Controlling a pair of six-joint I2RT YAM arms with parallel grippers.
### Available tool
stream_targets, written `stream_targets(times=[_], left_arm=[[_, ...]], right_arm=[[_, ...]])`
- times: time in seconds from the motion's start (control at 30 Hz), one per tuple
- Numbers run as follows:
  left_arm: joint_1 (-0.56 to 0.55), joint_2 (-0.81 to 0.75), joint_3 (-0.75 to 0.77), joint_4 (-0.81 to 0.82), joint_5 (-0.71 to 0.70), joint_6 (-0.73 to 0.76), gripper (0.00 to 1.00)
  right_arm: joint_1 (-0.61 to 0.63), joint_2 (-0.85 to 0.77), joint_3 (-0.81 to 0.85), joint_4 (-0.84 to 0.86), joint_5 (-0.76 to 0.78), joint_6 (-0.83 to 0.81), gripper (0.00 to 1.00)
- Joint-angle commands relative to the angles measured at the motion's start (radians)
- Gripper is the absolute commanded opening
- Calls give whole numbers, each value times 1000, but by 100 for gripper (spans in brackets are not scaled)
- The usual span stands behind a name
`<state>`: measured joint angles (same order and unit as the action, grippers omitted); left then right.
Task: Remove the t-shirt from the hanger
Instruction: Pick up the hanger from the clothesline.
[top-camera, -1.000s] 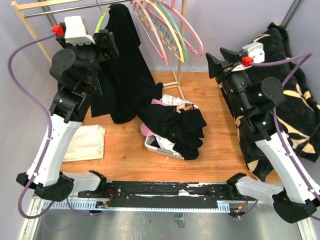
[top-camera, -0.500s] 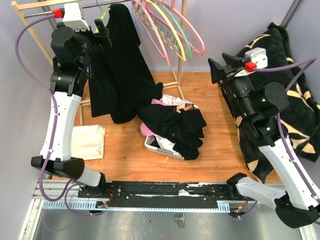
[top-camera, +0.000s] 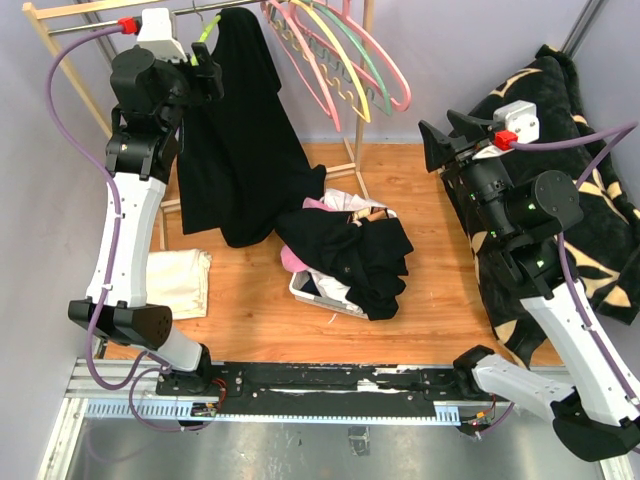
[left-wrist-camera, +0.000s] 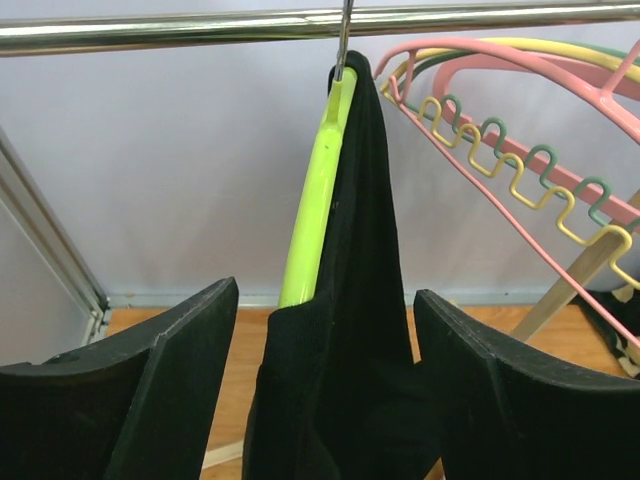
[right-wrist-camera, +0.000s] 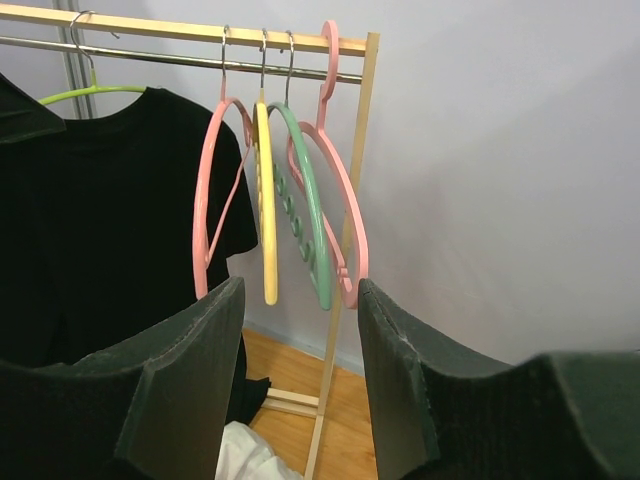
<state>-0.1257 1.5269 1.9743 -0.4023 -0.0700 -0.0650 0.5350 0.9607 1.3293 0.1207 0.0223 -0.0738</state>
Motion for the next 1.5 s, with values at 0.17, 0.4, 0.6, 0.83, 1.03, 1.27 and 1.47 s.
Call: stream_targets(times=[0.17, 0.4, 0.6, 0.83, 1.03, 1.27, 1.47], left_arm=[[11, 9, 56, -52, 43, 8, 48], [11, 11, 64, -60, 66, 9, 18], [11, 3, 61, -32, 83, 8, 2], [11, -27, 40, 90, 120, -3, 0], [11, -46, 37, 183, 110, -21, 0], [11, -90, -16, 288, 97, -40, 0], [11, -119, -31, 317, 98, -47, 1]], right_arm=[[11, -17, -21, 8, -2, 11, 50], [11, -16, -24, 9, -3, 15, 50], [11, -18, -30, 16, -2, 17, 50], [11, -23, -37, 20, 3, 14, 50], [11, -29, -49, 23, 9, 10, 50], [11, -34, -54, 23, 15, 5, 50], [11, -33, -59, 27, 18, 3, 50]])
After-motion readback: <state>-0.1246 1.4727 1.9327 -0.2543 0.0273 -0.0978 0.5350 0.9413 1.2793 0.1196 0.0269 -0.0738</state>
